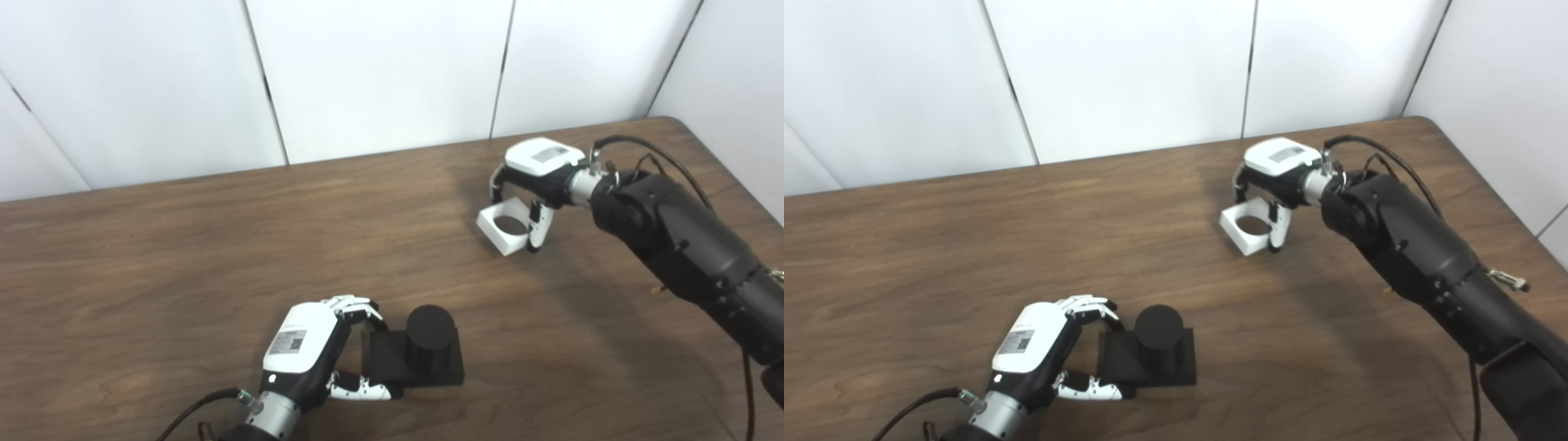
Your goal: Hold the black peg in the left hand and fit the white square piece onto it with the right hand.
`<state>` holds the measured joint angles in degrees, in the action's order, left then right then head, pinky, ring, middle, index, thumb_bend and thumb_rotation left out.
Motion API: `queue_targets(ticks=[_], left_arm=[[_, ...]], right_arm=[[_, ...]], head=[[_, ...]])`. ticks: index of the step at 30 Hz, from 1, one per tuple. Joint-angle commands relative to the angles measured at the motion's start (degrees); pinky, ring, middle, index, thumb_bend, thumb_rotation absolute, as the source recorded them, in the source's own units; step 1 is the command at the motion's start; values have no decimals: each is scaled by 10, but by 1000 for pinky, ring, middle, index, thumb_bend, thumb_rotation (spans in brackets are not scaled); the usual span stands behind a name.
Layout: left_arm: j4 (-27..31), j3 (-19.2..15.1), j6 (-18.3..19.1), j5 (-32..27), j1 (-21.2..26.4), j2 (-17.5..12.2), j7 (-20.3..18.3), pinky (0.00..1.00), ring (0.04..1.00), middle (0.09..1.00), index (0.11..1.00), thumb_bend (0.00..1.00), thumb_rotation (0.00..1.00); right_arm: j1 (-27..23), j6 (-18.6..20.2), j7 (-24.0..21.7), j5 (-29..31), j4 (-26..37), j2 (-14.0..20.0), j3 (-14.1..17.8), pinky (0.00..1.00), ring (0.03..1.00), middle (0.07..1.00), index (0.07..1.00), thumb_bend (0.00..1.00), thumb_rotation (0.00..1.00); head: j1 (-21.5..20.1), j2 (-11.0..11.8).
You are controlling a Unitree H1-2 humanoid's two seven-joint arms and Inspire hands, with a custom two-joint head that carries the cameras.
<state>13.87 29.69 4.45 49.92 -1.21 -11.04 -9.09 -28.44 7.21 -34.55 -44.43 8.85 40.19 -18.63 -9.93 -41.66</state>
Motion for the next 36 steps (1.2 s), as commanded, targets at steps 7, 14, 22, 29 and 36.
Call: queue_targets(ticks=[7, 14, 22, 29, 36], left_arm=[[-46, 22, 19, 0, -12, 5, -49, 767, 821, 775, 490, 510, 47], [-50, 23, 19, 5, -8, 9, -48, 775, 822, 774, 490, 510, 48], [-48, 23, 26, 9, -6, 13, -56, 767, 830, 780, 491, 509, 50], [-45, 23, 25, 12, -6, 15, -53, 772, 823, 772, 490, 510, 49], [-41, 23, 26, 13, -6, 16, -55, 780, 825, 768, 490, 510, 49]], right_arm=[[-63, 88, -187, 13, 211, -1, 7, 876, 793, 744, 488, 514, 134], [-79, 130, -274, 12, 309, -26, 11, 883, 818, 756, 487, 518, 132], [-98, 154, -346, 1, 380, -54, 3, 899, 858, 778, 485, 518, 135], [-100, 158, -366, 6, 392, -54, -14, 891, 858, 772, 484, 520, 131], [-81, 155, -352, 22, 390, -39, -17, 866, 843, 760, 484, 520, 130]], head=[[8, -7], [15, -13], [17, -21], [18, -34], [16, -40]])
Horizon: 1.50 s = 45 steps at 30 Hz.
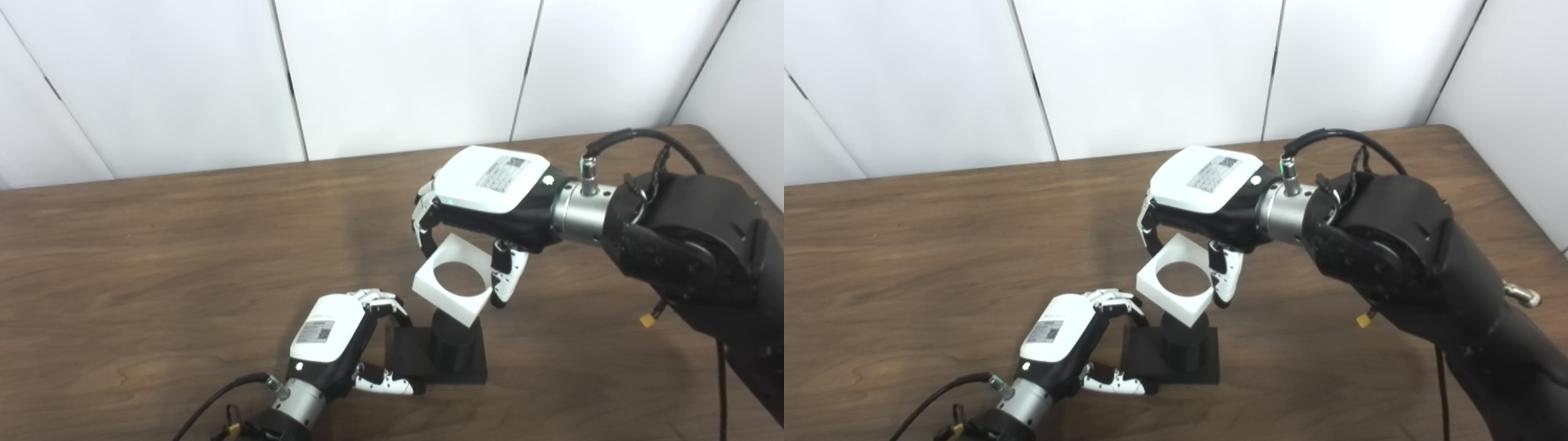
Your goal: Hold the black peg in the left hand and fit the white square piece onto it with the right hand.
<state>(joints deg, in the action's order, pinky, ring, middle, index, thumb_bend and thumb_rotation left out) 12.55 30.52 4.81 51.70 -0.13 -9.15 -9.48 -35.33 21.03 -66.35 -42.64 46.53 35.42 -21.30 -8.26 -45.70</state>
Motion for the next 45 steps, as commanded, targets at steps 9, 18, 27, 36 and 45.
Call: queue_targets(ticks=[9, 18, 27, 36, 45], left_arm=[[-25, 14, 25, -4, -16, -2, -53, 768, 819, 768, 490, 510, 49], [-19, 15, 26, -3, -15, -3, -58, 763, 815, 765, 489, 511, 48], [-12, 16, 33, -2, -16, -4, -63, 760, 815, 766, 489, 511, 49], [-7, 16, 38, -2, -15, -3, -71, 770, 819, 768, 490, 510, 49], [-7, 16, 39, 0, -15, -2, -71, 761, 814, 764, 490, 510, 49]], right_arm=[[7, 5, -30, -5, 0, 8, -9, 874, 852, 764, 485, 520, 129], [15, 2, -25, -7, -6, 5, -11, 880, 854, 760, 484, 521, 132], [25, 17, -28, -12, 0, -3, -10, 890, 862, 762, 486, 520, 128], [38, 0, -3, -12, -10, -11, -6, 876, 851, 757, 485, 521, 129], [58, -16, 15, -24, -16, -27, 5, 885, 855, 768, 484, 521, 128]], head=[[1, -4], [-4, -11], [-5, -14], [-7, -17], [-6, -17]])
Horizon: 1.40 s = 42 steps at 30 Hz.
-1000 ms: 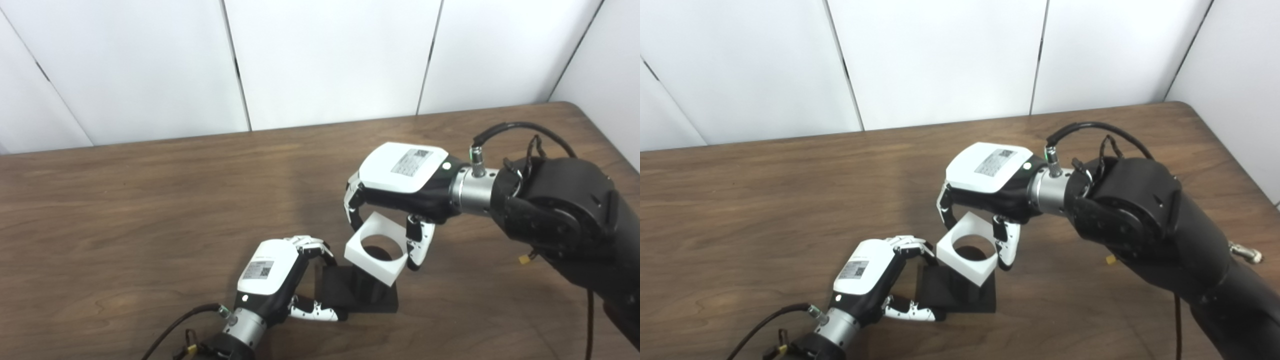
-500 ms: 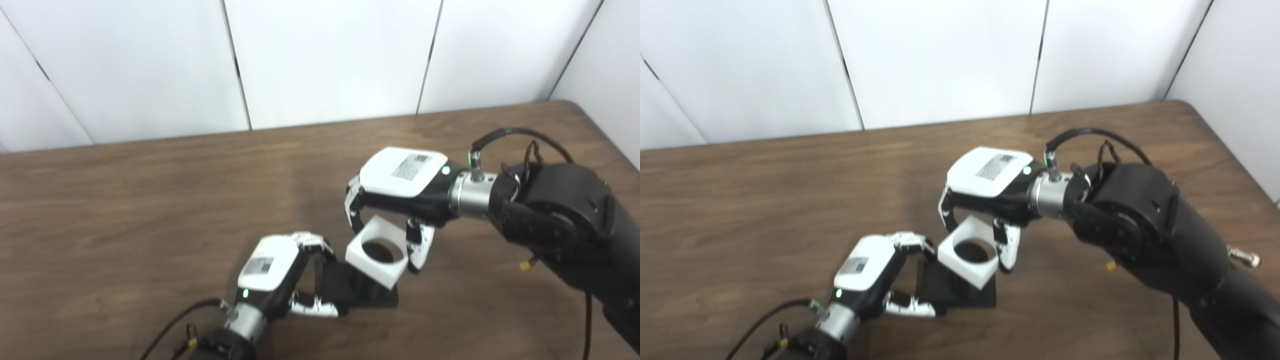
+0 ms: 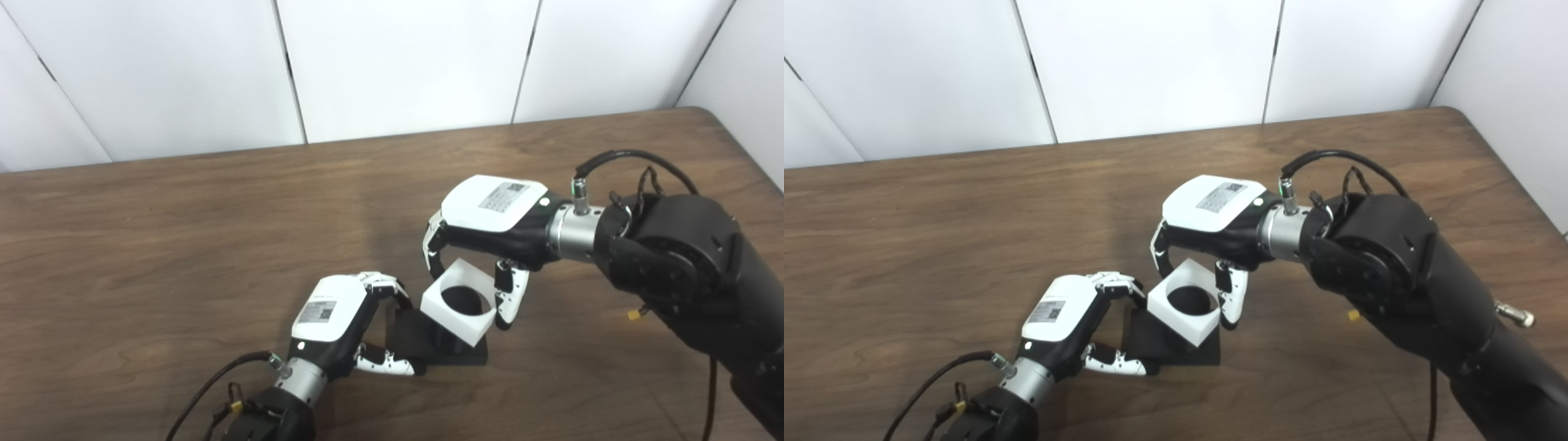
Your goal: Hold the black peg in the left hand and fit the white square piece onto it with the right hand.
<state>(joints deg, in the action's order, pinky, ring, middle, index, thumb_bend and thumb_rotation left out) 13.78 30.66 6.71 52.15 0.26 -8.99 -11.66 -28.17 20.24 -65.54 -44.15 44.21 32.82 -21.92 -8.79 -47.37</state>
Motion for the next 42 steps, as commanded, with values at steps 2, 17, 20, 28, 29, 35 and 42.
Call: queue_targets(ticks=[2, 17, 20, 28, 29, 35, 42], left_arm=[[-19, 14, 20, -6, -19, -4, -50, 761, 815, 765, 490, 510, 49], [-25, 16, 17, -4, -16, -4, -48, 763, 813, 762, 490, 511, 48], [-27, 16, 17, -6, -15, -4, -49, 765, 814, 764, 490, 511, 49], [-32, 16, 16, -7, -13, 1, -44, 768, 813, 761, 489, 511, 48], [-33, 16, 16, -8, -13, 1, -44, 768, 813, 761, 489, 511, 48], [-36, 16, 14, -10, -12, 2, -42, 764, 814, 764, 489, 511, 49], [-34, 15, 13, -11, -12, 1, -43, 765, 816, 767, 490, 510, 49]], right_arm=[[-11, -8, 7, -10, 7, -4, 13, 877, 855, 769, 484, 521, 128], [9, -19, 7, -38, 5, -25, 15, 876, 850, 771, 484, 521, 128], [10, -23, 8, -46, 1, -30, 14, 880, 850, 773, 485, 521, 128], [16, -42, 10, -58, -13, -44, 15, 880, 854, 772, 485, 520, 129], [17, -43, 10, -60, -14, -45, 15, 881, 854, 772, 485, 520, 129], [22, -51, 12, -63, -18, -49, 18, 875, 849, 769, 485, 521, 129], [29, -57, 10, -65, -19, -53, 24, 879, 849, 764, 485, 522, 130]], head=[[-1, 0], [-2, 1], [-1, 0], [3, 1], [4, 1], [4, 2], [2, 0]])
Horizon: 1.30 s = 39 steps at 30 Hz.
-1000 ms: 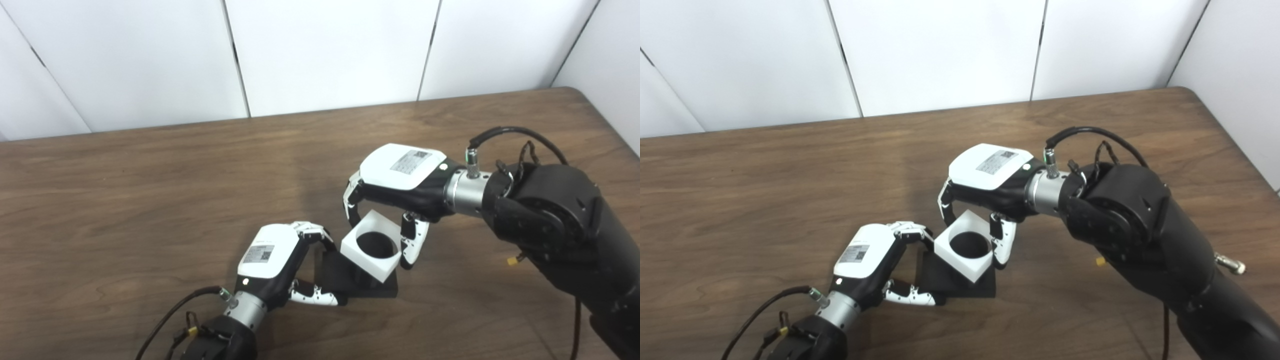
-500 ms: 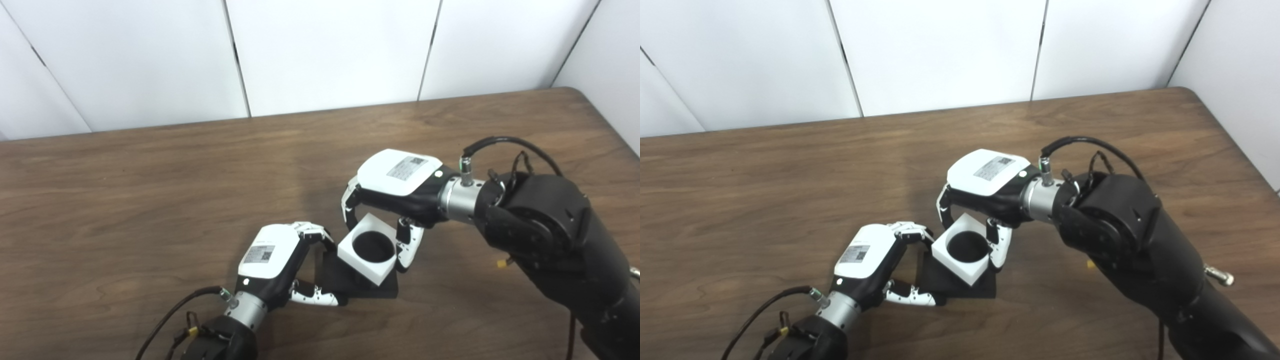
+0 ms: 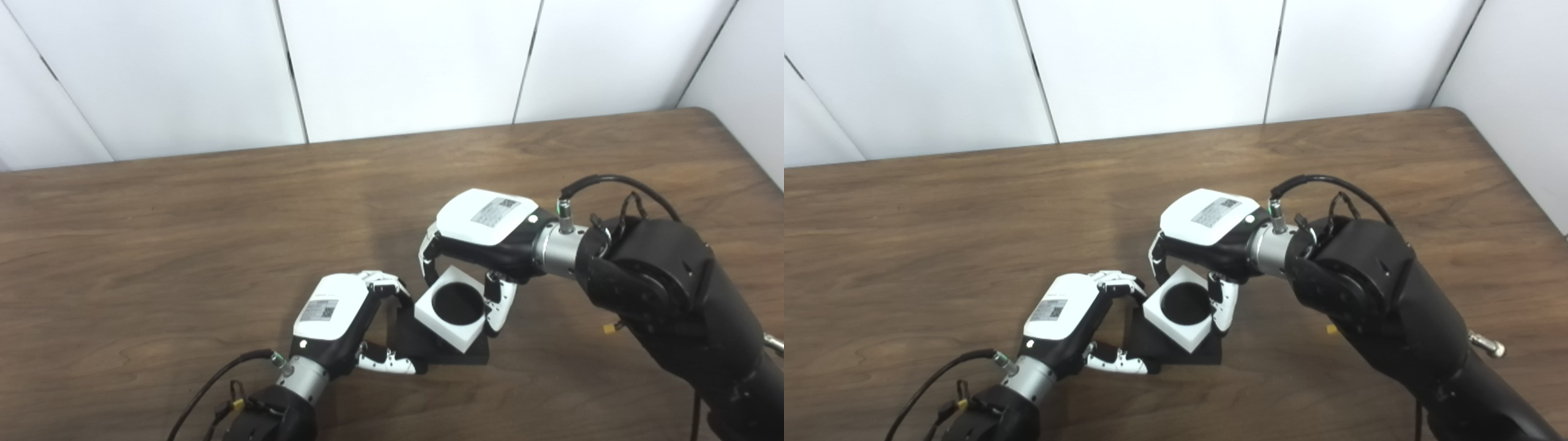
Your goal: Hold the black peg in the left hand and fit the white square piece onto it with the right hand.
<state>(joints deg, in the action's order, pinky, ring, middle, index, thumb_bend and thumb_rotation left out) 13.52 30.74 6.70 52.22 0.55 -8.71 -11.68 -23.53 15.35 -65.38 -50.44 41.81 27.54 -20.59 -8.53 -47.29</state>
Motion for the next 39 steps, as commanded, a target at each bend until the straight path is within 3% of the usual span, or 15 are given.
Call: queue_targets(ticks=[1, 8, 9, 10, 14, 17, 19, 22, 39], left_arm=[[-32, 14, 13, -12, -15, -2, -43, 765, 816, 767, 490, 510, 49], [-34, 12, 13, -14, -15, -2, -41, 766, 814, 765, 489, 510, 48], [-34, 12, 12, -14, -14, -1, -41, 767, 814, 764, 489, 510, 48], [-35, 12, 12, -14, -14, -1, -40, 768, 814, 764, 489, 510, 48], [-35, 13, 12, -13, -13, 0, -40, 767, 813, 764, 489, 510, 48], [-36, 14, 12, -10, -13, 1, -39, 763, 811, 763, 489, 510, 48], [-37, 14, 12, -9, -12, 1, -38, 762, 809, 761, 489, 511, 48], [-37, 14, 15, -9, -12, 2, -41, 767, 812, 764, 489, 510, 49], [-43, 11, 12, -8, -7, 2, -35, 765, 809, 757, 489, 511, 49]], right_arm=[[-17, -9, 7, -3, 5, 0, 11, 879, 849, 764, 486, 523, 133], [-17, -13, 5, -6, 3, 1, 12, 877, 853, 777, 492, 524, 151], [-18, -12, 4, -6, 3, 1, 12, 878, 855, 780, 555, 757, 258], [-19, -12, 1, -8, 3, 2, 11, 879, 857, 781, 583, 856, 328], [-22, -14, -6, -10, 6, 5, 11, 875, 859, 780, 612, 949, 473], [-22, -16, -5, -8, 7, 8, 13, 874, 859, 779, 617, 917, 523], [-20, -17, -2, -7, 7, 9, 15, 873, 857, 779, 614, 792, 496], [-21, -18, 1, -3, 6, 9, 17, 870, 855, 776, 612, 739, 486], [-23, -23, 13, 15, 4, 5, 39, 853, 850, 762, 596, 762, 472]], head=[[-1, -1], [-2, -1], [-2, -2], [-3, -2], [-1, -3], [2, -4], [2, -4], [2, -5], [1, -5]])
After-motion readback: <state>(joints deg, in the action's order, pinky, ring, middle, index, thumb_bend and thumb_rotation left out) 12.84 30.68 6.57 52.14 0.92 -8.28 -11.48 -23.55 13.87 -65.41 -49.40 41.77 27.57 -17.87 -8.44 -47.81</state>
